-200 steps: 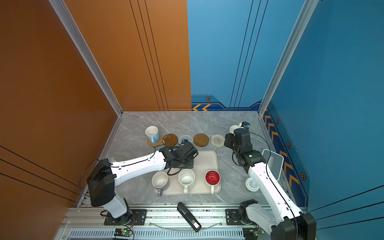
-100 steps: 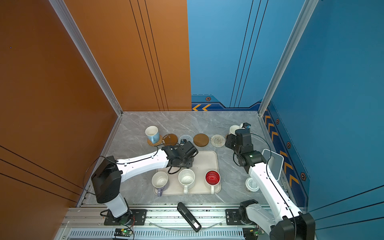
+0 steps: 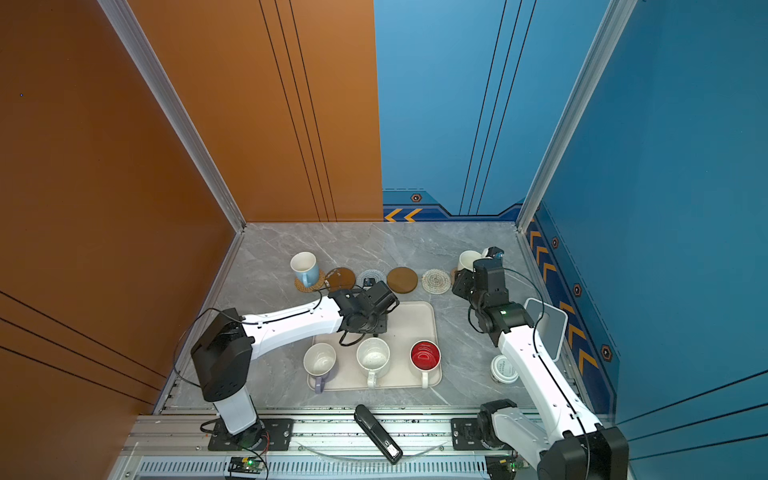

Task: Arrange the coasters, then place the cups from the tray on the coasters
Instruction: 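Lower left gripper onto the black mug rim and grasp it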

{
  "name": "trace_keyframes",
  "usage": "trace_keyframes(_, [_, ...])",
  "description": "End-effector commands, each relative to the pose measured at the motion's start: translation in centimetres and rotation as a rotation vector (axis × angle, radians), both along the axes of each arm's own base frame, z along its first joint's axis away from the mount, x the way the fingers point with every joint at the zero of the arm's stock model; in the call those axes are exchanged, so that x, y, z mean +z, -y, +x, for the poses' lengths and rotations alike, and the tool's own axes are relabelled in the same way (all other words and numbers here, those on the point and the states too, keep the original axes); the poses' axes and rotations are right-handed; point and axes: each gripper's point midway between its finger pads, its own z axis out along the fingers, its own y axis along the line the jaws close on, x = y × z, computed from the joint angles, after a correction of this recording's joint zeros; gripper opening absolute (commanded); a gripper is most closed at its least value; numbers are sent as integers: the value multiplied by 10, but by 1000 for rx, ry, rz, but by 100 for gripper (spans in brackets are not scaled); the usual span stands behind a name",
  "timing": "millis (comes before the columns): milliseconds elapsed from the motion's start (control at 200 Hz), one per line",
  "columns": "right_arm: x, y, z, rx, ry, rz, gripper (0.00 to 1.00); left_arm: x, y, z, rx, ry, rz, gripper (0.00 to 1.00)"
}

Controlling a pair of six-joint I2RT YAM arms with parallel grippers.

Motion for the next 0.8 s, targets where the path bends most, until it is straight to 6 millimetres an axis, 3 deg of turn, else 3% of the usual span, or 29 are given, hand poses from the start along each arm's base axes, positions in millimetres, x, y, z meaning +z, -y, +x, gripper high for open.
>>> trace_keyframes(0, [1, 1, -1, 6, 13, 7, 45, -5, -5, 4, 7, -11, 33, 38])
trace_keyframes(481, [-2, 4, 0, 2, 9, 19, 45, -13, -6, 8, 10, -25, 50, 25])
trace_keyframes(581, [-3, 6, 0, 0, 6, 19, 45, -13, -6, 10, 9, -23, 54, 17])
trace_keyframes(681, [-4, 7, 0, -2, 5, 22, 45, -12, -8, 12, 8, -20, 64, 0])
trace_keyframes(791, [-4, 7, 0, -1, 4, 24, 45, -8, -8, 15, 1, -12, 70, 0])
